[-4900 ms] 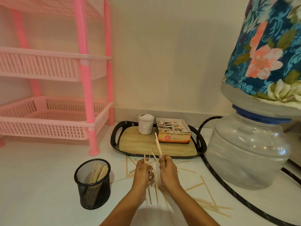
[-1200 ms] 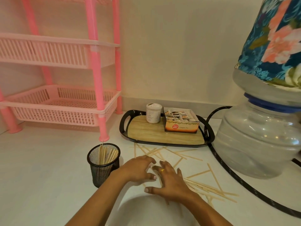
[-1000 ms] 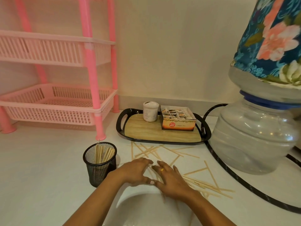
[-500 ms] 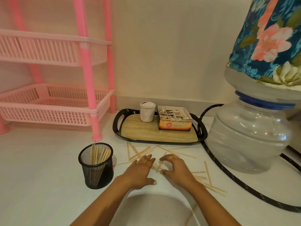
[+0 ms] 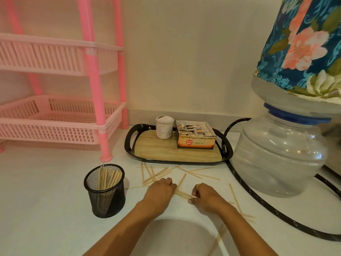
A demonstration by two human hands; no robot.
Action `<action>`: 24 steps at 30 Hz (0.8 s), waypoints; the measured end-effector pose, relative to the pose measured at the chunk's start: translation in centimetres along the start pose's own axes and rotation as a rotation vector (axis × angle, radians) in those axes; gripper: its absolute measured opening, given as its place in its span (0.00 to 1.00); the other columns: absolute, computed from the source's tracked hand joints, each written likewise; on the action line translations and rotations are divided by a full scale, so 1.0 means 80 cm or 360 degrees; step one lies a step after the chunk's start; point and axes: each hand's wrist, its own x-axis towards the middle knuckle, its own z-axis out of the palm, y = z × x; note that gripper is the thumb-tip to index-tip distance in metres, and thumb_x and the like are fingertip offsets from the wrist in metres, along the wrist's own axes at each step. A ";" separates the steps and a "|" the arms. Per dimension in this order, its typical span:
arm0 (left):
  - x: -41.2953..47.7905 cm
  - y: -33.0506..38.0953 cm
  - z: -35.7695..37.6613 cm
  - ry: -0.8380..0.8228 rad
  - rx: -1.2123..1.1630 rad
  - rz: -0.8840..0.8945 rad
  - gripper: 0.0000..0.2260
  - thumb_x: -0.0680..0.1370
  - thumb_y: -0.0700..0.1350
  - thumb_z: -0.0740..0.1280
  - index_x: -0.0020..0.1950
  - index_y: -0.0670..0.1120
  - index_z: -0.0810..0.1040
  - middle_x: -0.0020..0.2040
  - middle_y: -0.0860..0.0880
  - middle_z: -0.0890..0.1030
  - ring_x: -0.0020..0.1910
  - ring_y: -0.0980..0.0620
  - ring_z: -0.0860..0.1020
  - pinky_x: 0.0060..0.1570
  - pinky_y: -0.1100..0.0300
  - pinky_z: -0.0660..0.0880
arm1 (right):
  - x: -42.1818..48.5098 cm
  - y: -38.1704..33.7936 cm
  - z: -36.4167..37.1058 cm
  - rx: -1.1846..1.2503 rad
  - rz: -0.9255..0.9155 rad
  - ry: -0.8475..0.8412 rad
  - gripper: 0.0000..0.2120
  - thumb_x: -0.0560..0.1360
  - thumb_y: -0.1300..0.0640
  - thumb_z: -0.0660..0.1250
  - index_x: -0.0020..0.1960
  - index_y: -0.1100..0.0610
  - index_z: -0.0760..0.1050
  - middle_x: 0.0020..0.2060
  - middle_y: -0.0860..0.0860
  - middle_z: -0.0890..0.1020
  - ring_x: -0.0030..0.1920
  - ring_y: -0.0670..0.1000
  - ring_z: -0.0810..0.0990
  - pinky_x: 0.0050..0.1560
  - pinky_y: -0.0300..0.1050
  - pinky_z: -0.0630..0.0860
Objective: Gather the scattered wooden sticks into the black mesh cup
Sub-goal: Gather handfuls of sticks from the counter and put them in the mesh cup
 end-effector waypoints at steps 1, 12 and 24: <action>0.001 0.002 0.003 0.0028 0.0029 -0.0004 0.17 0.78 0.35 0.57 0.67 0.42 0.68 0.62 0.42 0.72 0.59 0.43 0.71 0.55 0.52 0.73 | 0.000 -0.002 0.002 -0.0028 -0.0012 0.0017 0.09 0.75 0.51 0.66 0.50 0.54 0.71 0.53 0.52 0.75 0.52 0.51 0.73 0.52 0.43 0.70; 0.017 0.006 0.008 0.0138 0.0027 -0.0056 0.15 0.79 0.35 0.52 0.65 0.39 0.65 0.64 0.39 0.69 0.62 0.42 0.67 0.58 0.51 0.69 | 0.002 -0.005 0.021 -0.0255 -0.0218 0.0320 0.14 0.79 0.53 0.57 0.61 0.58 0.68 0.60 0.56 0.75 0.59 0.56 0.72 0.53 0.47 0.68; 0.013 -0.013 0.019 0.0282 -0.0579 -0.0016 0.08 0.81 0.43 0.52 0.55 0.44 0.69 0.53 0.44 0.76 0.49 0.48 0.73 0.45 0.58 0.66 | 0.007 0.003 0.009 -0.0362 -0.0605 0.0519 0.13 0.80 0.53 0.53 0.55 0.56 0.74 0.51 0.52 0.75 0.54 0.52 0.72 0.45 0.44 0.61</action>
